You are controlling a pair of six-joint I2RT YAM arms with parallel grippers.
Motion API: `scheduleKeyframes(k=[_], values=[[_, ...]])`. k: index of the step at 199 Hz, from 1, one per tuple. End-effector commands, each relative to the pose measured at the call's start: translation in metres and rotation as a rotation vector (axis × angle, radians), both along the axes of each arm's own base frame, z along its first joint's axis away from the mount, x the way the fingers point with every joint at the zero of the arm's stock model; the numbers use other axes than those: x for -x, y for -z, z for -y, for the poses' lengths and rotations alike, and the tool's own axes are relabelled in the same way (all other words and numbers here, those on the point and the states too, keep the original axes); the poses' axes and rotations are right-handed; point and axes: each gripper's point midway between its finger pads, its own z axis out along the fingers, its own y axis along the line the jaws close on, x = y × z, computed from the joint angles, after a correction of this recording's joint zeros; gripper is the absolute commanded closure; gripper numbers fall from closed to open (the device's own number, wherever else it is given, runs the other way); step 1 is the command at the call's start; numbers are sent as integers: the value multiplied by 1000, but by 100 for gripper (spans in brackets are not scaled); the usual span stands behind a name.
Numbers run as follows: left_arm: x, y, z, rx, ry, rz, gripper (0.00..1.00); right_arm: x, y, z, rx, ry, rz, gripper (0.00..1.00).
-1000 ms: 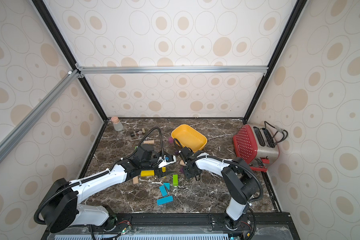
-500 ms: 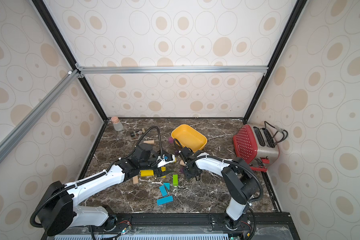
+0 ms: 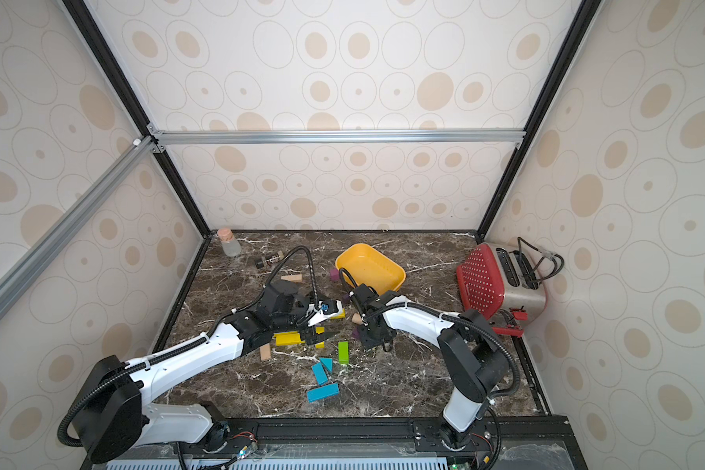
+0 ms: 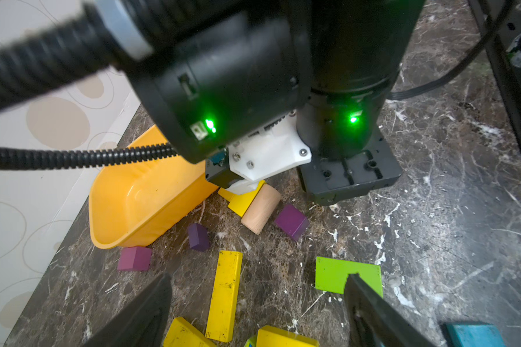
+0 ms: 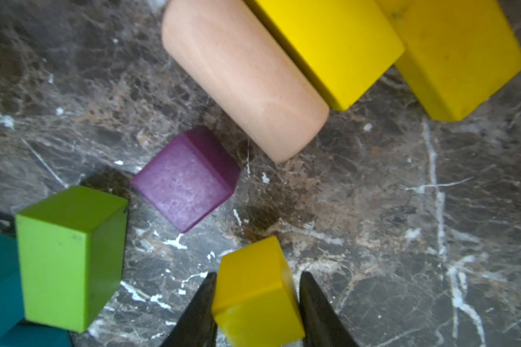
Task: Pick out the yellow building blocks
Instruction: Pick up the building block from the center of the board.
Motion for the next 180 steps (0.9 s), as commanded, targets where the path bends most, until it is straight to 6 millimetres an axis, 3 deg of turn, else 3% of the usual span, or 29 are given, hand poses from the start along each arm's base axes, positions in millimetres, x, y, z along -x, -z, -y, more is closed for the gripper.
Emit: scheduleKeyframes(k=[1, 37, 84, 132, 180], values=[[-13, -30, 1, 43, -54, 72, 11, 5, -24, -3, -18, -2, 1, 82], [-32, -31, -9, 28, -168, 82, 10, 4, -45, -1, 0, 0, 1, 81], [-55, -42, -17, 119, -274, 4, 11, -21, -81, -14, 4, -26, 50, 82], [-77, -50, -24, 177, -364, -41, 11, -68, -92, -24, -19, -26, 82, 83], [-92, -41, -17, 173, -396, -80, 11, -126, -86, -8, -30, 50, 121, 83]])
